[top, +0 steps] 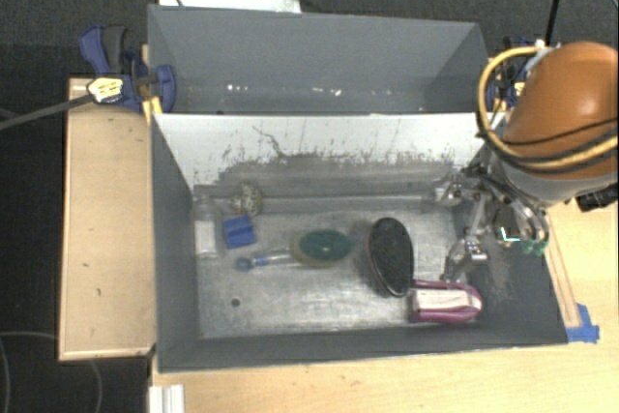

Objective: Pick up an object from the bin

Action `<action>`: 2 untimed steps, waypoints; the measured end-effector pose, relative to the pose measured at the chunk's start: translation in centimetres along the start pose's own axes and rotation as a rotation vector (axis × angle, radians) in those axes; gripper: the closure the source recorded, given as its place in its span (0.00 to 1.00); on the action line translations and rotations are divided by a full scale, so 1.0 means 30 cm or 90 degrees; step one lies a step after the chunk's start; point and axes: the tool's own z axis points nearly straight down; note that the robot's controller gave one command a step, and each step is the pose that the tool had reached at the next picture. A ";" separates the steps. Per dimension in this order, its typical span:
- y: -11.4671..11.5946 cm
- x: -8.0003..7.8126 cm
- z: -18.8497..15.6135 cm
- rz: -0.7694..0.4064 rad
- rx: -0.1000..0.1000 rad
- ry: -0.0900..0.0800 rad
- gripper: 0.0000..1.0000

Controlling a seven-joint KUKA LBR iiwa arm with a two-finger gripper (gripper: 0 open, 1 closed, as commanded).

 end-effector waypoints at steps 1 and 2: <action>0.174 -0.161 0.585 0.083 -0.001 -0.009 0.00; 0.350 -0.171 0.484 0.418 -0.003 -0.005 0.00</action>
Offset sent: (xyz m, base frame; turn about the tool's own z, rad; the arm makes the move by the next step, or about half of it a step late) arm 0.0451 0.0505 -0.1762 0.1308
